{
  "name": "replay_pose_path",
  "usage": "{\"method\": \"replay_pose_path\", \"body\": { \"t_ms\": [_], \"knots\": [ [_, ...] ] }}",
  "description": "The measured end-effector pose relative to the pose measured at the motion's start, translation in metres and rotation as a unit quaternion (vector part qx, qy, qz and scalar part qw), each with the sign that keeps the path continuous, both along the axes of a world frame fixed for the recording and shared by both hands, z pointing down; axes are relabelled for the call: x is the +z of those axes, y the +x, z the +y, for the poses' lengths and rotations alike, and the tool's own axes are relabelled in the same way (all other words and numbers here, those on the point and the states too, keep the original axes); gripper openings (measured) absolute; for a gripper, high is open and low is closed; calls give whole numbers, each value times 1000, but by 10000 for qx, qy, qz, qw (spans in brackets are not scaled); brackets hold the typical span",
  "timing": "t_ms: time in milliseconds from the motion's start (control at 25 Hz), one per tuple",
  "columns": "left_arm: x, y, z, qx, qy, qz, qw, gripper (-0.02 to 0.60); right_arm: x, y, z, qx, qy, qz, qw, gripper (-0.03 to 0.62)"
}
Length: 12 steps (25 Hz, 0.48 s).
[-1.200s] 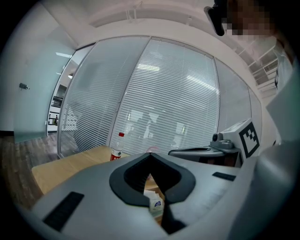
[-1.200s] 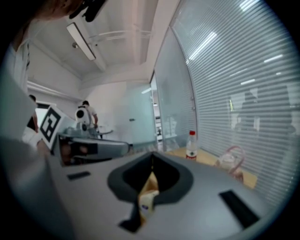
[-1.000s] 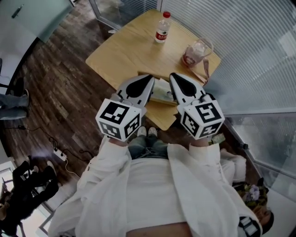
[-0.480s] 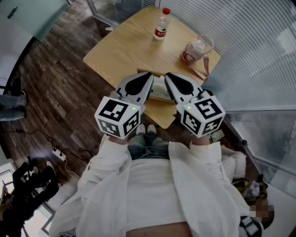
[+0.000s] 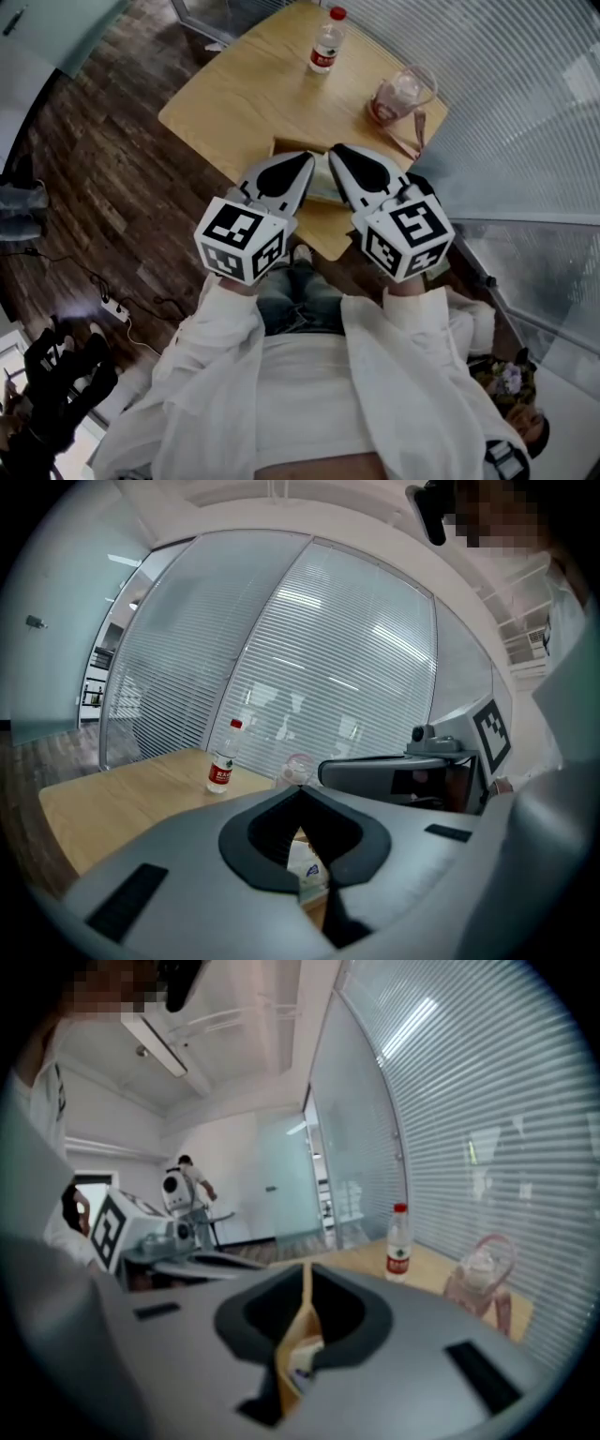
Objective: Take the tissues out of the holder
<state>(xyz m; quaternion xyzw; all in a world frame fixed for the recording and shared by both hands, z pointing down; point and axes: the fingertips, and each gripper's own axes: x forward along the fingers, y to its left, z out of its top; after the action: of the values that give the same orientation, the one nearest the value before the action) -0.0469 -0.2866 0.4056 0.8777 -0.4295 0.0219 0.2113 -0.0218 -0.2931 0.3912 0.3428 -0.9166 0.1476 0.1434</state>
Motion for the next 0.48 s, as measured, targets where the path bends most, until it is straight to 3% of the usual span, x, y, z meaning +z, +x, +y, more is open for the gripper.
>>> {"method": "replay_pose_path", "body": {
  "t_ms": [200,480],
  "knots": [
    [17,-1,0,58,-208,159,9996,9,15,5,-4,84,-91,166,9998,14],
    [41,-4,2,-48,-483,199,9986,9,50,4,4,-213,-281,693,9970,57]
  ]
}}
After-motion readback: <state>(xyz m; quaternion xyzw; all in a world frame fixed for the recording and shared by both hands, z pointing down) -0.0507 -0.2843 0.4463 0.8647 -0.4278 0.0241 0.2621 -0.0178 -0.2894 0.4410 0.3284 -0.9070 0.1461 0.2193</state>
